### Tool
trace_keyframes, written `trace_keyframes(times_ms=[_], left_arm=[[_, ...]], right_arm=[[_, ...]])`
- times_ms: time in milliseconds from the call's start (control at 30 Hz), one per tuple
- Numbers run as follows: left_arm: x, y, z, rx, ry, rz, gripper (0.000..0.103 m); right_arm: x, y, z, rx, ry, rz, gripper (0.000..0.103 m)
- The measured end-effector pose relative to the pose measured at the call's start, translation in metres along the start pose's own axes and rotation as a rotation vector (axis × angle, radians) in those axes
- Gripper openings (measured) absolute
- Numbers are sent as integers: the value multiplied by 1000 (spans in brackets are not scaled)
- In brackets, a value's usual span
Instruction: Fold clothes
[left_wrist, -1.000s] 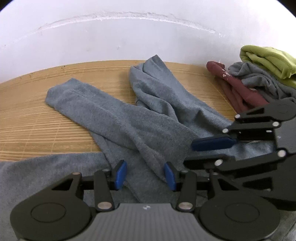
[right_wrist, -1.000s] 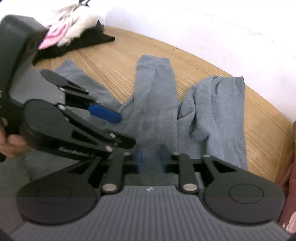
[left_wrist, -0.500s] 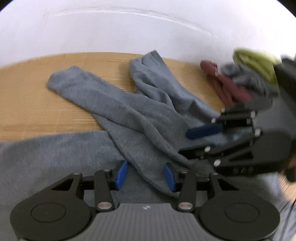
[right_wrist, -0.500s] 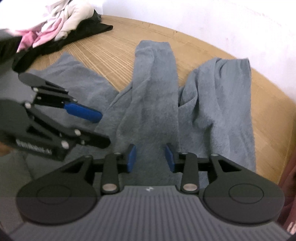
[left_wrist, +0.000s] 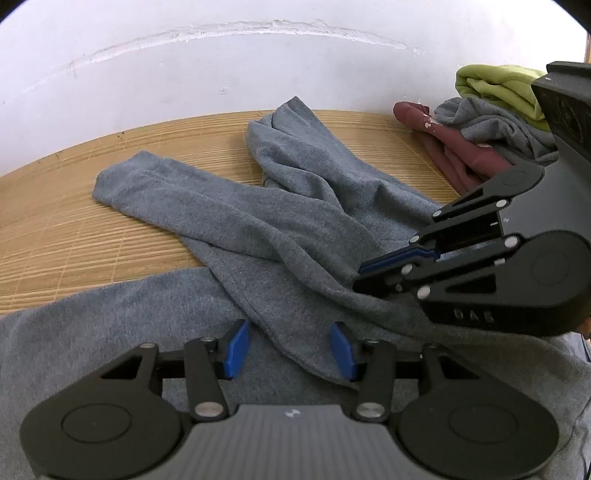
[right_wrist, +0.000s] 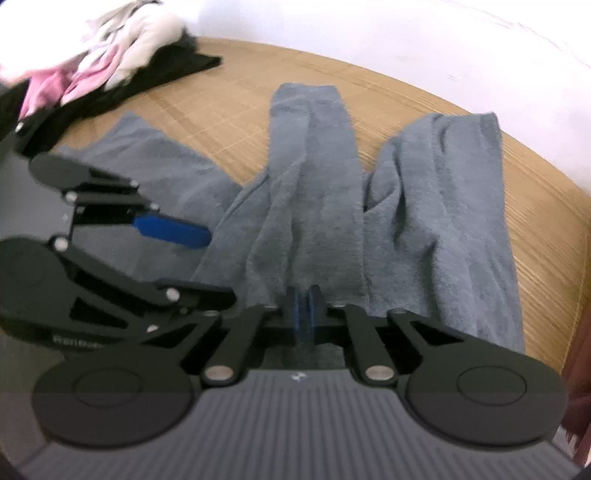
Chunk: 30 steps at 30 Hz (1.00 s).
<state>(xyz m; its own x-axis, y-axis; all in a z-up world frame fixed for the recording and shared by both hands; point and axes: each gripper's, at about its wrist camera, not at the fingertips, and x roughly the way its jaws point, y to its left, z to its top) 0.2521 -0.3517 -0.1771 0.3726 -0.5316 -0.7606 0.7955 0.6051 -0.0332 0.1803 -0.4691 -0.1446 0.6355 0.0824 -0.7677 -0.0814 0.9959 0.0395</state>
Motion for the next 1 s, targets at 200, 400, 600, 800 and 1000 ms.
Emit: trace_keyframes(times_ms=[200,400,600,800,1000], left_arm=[[-1,2,-1,1,2,-1,53],[-1,3,-2,4,-3,0,54],[-1,3,-1,11,0,-3,56],[1,1,1,9,1,2,56],[1,2,0,12,3,1,57]], right_arm=[[-10,-7,2,-8,-65,-222,4],[-10,-32,3,73,-48,-276,5],[-43,-41,1,198,-126,-231,17],[-76,-55,-29,332,-68,-142,21],[-83,-36,-60,308,12,-112,21]])
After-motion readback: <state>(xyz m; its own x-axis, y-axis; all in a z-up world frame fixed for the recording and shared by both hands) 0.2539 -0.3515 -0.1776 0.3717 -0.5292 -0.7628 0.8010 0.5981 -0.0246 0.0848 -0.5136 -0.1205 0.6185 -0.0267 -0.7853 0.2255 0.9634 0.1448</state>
